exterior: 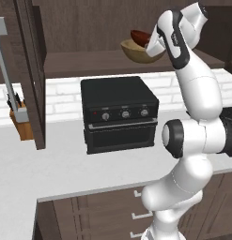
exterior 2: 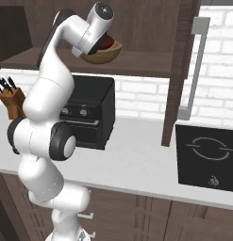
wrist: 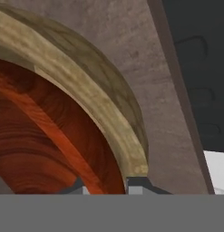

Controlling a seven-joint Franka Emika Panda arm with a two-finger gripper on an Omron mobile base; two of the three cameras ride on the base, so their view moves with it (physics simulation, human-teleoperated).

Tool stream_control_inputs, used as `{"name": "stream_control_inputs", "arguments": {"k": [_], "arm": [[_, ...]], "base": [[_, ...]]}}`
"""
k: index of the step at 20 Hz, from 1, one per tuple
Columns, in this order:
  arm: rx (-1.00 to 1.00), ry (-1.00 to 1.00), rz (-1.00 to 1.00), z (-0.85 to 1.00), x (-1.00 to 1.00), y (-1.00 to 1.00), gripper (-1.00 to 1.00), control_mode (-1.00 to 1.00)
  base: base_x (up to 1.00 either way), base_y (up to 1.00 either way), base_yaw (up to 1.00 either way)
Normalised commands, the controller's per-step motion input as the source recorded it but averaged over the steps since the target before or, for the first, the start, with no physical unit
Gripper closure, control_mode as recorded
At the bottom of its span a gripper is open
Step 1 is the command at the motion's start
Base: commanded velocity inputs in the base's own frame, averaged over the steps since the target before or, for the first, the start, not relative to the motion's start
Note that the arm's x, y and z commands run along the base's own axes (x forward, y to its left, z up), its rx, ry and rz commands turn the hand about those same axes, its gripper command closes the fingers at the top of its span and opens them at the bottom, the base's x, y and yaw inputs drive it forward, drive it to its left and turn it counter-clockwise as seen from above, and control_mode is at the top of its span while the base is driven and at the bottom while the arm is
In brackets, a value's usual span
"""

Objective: Pick up the bowls on the counter and stack them on top of one another in the open cabinet. Place the smaller bowl on top of the larger bowl.

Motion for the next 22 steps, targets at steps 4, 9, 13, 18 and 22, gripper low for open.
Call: {"name": "stream_control_inputs", "arguments": {"k": [4,9,13,18,22], "arm": [[0.00,0.04,0.00,-0.06,0.00,0.00,1.00,-1.00],[0.00,0.01,0.00,0.00,0.01,0.00,-1.00,-1.00],[0.00,0.00,0.00,0.00,0.00,0.00,-1.00,-1.00],[0.00,0.00,0.00,0.00,0.00,0.00,-1.00,-1.00],[0.00,0.00,0.00,0.04,0.00,0.00,-1.00,-1.00]], "base": [[0.00,0.00,0.00],[0.00,0.00,0.00],[0.00,0.00,0.00],[0.00,0.00,0.00],[0.00,0.00,0.00]]}}
